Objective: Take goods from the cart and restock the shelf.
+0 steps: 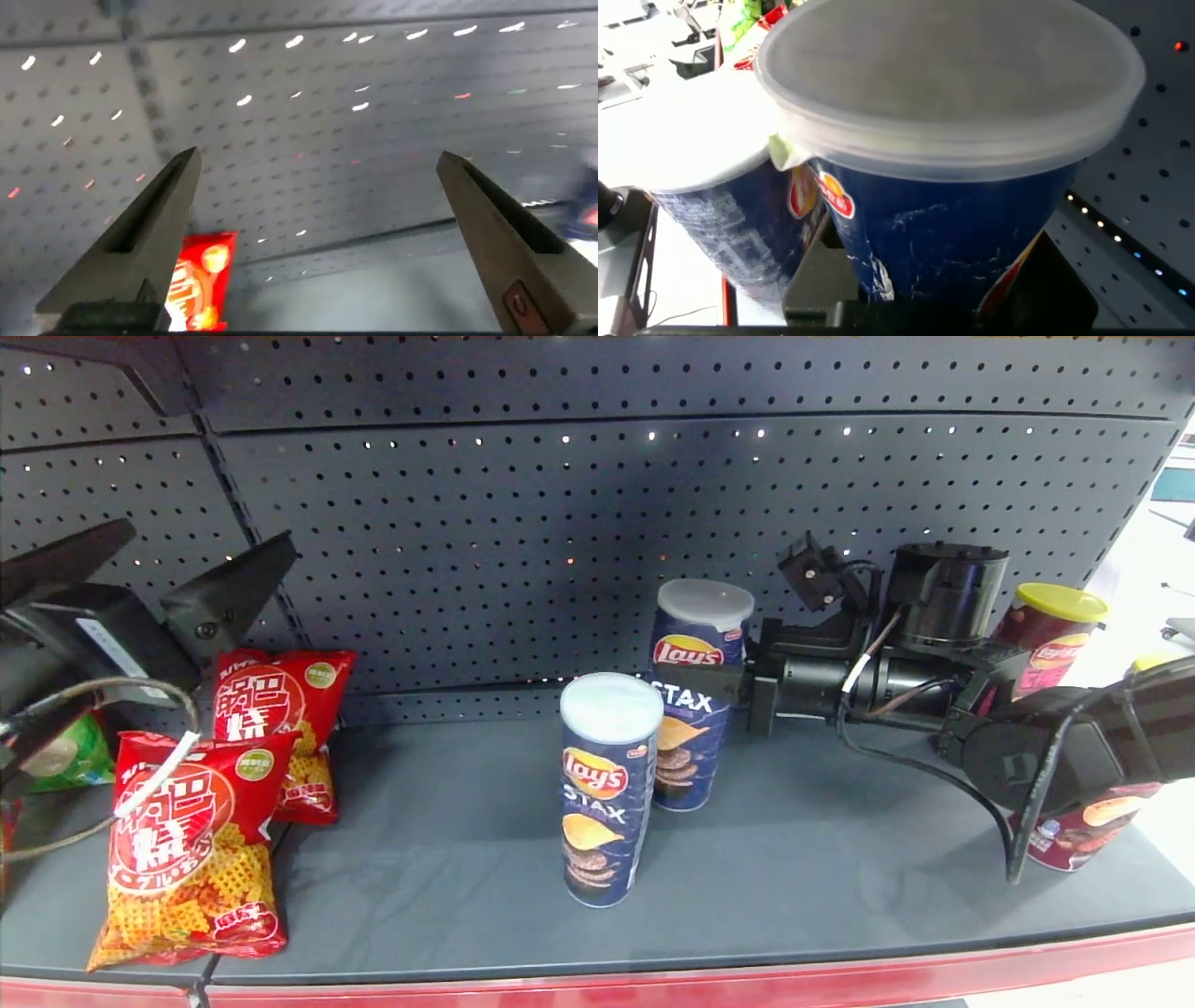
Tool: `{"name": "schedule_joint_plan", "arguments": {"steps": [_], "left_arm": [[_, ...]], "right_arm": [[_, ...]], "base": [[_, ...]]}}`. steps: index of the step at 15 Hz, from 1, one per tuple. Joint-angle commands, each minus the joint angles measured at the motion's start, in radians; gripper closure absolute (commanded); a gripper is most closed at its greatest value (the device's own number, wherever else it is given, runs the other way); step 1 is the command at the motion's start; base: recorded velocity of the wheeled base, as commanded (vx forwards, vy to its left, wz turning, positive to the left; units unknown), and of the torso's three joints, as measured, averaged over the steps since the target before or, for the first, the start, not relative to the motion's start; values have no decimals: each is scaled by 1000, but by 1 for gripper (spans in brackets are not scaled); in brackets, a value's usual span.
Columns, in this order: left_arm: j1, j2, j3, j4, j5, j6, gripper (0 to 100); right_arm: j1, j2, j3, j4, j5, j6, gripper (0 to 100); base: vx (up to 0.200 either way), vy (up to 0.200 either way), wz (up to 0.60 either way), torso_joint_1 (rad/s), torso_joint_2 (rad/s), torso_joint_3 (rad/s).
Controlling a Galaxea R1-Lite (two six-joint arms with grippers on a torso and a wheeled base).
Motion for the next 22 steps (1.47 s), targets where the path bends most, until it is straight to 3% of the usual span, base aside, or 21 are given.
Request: {"name": "schedule_joint_plan", "arguments": {"steps": [1,2,5,8,9,10,11,12,13,15,18,20,22], "left_arm": [[-67,-127,48,78,-48,3,0],[-67,-195,57,220,-108,-19,0],[-67,-296,15,457,-154,-25,0],[-93,-440,-176,938,-302,-26,0],[-102,-456,-241,1067,-358,-26,0],[-107,-453,-287,1130,-414,-26,0],[-110,-434,-316,1139,-498,-26,0],[-110,-434,-316,1139,-498,-26,0],[-110,-388,-345,1139,-642,-57,0],[-110,-391,-304,1139,-690,-103,0],[-110,-463,-233,1141,-697,-187,0],[-110,-508,-170,1132,-711,-195,0],[-110,-535,-107,1047,-785,-200,0]], "right_arm": [[-1,-2,2,0,1,0,100],[-2,-3,-3,0,1,1,100],[-1,-17,2,0,-2,11,100],[-1,-31,3,2,-4,11,100],[-1,-31,5,2,-4,11,100],[-1,-37,6,2,-5,11,100],[-1,-42,9,2,-5,11,100],[-1,-42,9,2,-5,11,100],[-2,-49,12,2,-5,11,100],[-12,-55,15,2,-8,11,100],[-19,-60,12,2,-19,12,100],[-42,-63,-2,2,-18,27,100],[-68,-71,-5,0,-18,57,100]], "base": [[0,0,0,0,0,0],[0,0,0,0,0,0],[0,0,0,0,0,0],[0,0,0,0,0,0],[0,0,0,0,0,0],[0,0,0,0,0,0],[0,0,0,0,0,0],[0,0,0,0,0,0],[0,0,0,0,0,0],[0,0,0,0,0,0],[0,0,0,0,0,0],[0,0,0,0,0,0],[0,0,0,0,0,0]]}}
